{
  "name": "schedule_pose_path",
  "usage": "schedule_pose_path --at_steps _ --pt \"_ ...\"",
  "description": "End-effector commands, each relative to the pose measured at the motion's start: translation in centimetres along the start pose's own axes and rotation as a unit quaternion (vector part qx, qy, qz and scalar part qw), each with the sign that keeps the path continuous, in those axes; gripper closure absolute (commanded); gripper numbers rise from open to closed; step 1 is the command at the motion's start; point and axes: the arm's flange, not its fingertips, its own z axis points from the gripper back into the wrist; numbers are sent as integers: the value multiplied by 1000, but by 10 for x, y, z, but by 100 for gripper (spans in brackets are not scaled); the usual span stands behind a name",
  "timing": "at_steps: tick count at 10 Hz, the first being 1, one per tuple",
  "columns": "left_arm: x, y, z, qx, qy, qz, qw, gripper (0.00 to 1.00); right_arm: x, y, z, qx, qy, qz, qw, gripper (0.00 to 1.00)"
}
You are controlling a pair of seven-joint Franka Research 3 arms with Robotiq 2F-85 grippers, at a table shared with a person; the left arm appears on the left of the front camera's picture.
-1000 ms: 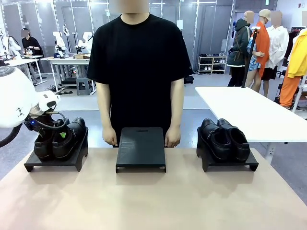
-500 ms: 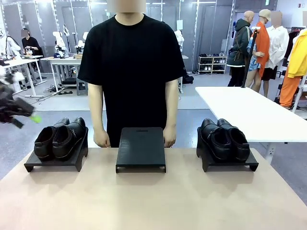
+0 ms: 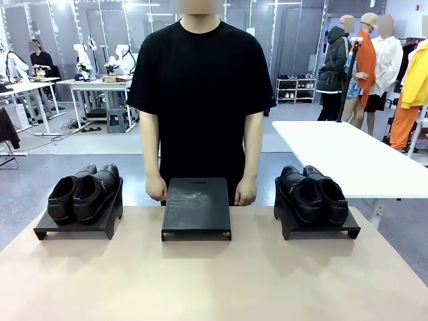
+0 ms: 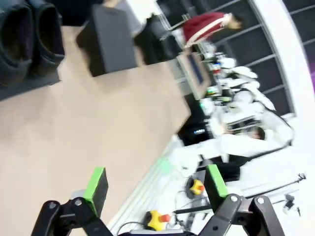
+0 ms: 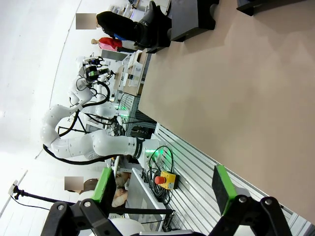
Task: Place the shoes on the stand as instructed by the person.
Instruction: Pick up another pair of Shoes and place it on the Shoes Stand indicated by the person.
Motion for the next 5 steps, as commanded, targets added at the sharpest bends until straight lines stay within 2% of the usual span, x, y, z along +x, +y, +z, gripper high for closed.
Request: schedule_pose_path --at_steps 1,2,4,5 --pt "-16 46 7 -83 3 31 996 0 -2 2 3 0 4 5 1000 0" --pt "-23 52 6 -88 -1 39 995 0 -2 2 3 0 4 5 1000 0" --pt "-1 41 -9 -71 13 47 996 0 -2 2 3 0 4 5 1000 0" --pt "-41 53 2 -92 -11 43 995 0 -2 2 3 0 4 5 1000 0"
